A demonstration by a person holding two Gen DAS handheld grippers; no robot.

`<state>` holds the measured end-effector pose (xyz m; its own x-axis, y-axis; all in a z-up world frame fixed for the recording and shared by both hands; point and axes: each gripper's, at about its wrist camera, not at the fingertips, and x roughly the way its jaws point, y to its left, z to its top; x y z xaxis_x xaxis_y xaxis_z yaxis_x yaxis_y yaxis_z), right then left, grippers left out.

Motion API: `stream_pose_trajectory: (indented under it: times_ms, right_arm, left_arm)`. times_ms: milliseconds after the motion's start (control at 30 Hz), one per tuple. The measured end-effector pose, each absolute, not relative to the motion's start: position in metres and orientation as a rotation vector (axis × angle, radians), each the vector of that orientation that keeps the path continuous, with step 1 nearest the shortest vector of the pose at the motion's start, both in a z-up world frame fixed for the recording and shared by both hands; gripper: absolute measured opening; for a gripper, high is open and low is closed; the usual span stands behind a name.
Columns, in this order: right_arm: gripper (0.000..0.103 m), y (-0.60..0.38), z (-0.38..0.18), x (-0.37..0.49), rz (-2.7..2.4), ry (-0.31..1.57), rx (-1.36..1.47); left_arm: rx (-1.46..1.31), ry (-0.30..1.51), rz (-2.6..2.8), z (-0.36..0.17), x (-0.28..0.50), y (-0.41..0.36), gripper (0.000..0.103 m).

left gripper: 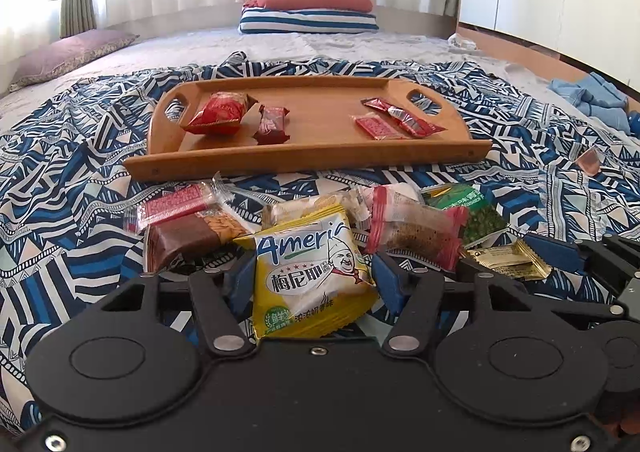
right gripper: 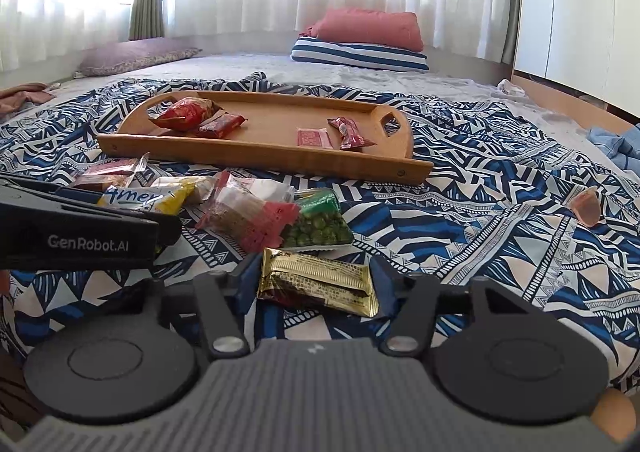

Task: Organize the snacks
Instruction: 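Grasp the yellow America chip bag with the left tool while the right grasps a gold-wrapped bar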

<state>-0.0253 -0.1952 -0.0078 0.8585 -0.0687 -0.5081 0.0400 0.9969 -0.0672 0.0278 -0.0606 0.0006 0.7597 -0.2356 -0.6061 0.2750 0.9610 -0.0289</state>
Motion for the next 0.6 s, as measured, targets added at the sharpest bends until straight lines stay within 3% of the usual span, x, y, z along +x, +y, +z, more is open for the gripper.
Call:
stream_pose_trajectory:
  times_ms: [600]
  right_arm:
    - [0.06,-0.192,0.004,-0.03,-0.06,0.507,-0.044]
  left_arm:
    - [0.086,0.63,-0.273,0.009,0.019,-0.059,0.056]
